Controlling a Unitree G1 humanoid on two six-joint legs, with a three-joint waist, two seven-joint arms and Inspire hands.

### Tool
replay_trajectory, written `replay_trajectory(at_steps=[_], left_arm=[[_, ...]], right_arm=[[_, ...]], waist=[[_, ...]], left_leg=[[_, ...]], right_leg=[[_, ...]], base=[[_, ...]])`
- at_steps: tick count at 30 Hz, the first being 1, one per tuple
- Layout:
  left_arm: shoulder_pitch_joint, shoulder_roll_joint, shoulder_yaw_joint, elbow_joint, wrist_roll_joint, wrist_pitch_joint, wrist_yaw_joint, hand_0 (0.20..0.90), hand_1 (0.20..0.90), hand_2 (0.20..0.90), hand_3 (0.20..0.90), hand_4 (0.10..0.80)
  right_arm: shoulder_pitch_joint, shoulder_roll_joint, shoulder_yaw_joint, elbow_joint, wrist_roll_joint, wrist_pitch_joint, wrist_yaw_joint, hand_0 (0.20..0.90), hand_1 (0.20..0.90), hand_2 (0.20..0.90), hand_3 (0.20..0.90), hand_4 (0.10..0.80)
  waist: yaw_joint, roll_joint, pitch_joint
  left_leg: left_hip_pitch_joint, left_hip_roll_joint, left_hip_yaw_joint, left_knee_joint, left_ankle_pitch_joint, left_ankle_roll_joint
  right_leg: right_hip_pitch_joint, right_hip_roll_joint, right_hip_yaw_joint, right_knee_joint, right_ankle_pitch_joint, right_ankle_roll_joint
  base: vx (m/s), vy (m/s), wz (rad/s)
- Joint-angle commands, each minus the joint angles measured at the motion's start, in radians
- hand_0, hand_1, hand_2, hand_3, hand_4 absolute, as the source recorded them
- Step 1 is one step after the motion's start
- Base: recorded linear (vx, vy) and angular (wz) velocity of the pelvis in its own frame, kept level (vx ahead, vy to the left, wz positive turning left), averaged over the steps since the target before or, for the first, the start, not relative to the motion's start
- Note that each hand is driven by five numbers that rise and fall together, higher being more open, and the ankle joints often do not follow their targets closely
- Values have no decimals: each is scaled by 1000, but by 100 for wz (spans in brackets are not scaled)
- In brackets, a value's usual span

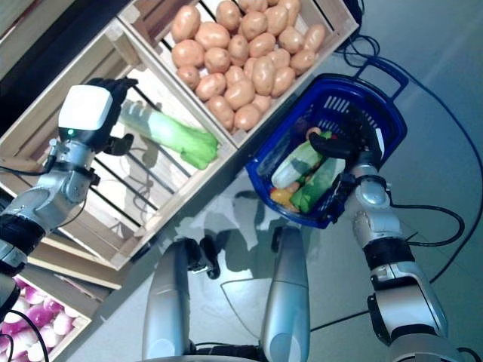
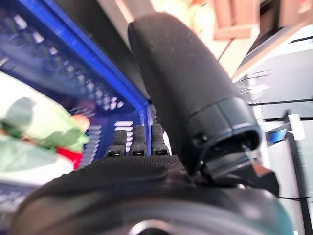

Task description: Put vegetables into the basket

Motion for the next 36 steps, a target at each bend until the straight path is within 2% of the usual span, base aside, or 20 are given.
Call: replay_trajectory(at_steps=[1, 8, 18, 24, 31, 36], left_arm=[[-65, 44, 104, 45, 32, 40, 58, 900, 900, 900, 900, 800], [-94, 18, 120, 118, 80, 66, 56, 900, 900, 900, 900, 800], [-218, 18, 50, 265, 98, 119, 27, 900, 900, 900, 900, 800], [-272, 27, -6, 337, 86, 168, -57, 900, 900, 900, 900, 800], [-287, 36, -27, 357, 100, 204, -120, 900, 900, 900, 900, 800], [-330, 55, -62, 334, 127, 216, -142, 900, 900, 900, 900, 800]], right_arm=[[-9, 19, -54, -162, -3, -162, 46, 900, 900, 900, 900, 800], [31, 54, -51, -266, -32, -159, 89, 900, 900, 900, 900, 800], [14, 21, -65, -320, -28, -132, 105, 900, 900, 900, 900, 800], [20, -3, -77, -319, -2, -123, 140, 900, 900, 900, 900, 800], [39, -14, -90, -338, 24, -136, 141, 900, 900, 900, 900, 800], [40, -29, -97, -356, 41, -187, 141, 900, 900, 900, 900, 800]], waist=[[-29, 6, -30], [-52, 1, -17], [-69, -11, 1], [-71, -26, 2], [-51, -51, 2], [-32, -71, 2]], left_leg=[[54, 50, -51, -86, -17, -89], [37, 62, -37, -75, -21, -94], [-32, 76, -42, -25, -28, -101], [-110, 92, -50, 29, -40, -98], [-226, 100, -77, 93, -54, -88], [-324, 101, -110, 138, -58, -78]], right_leg=[[72, -38, 46, -78, 38, 19], [52, -37, 60, -76, 41, 28], [-7, -30, 73, -41, 36, 30], [-76, -29, 71, -2, 32, 30], [-174, -27, 61, 53, 26, 28], [-254, -29, 43, 100, 19, 24]], base=[[-20, 114, -6], [4, 80, -8], [0, 36, -3], [-3, 28, 0], [-58, -25, 3], [-66, -49, 9]])
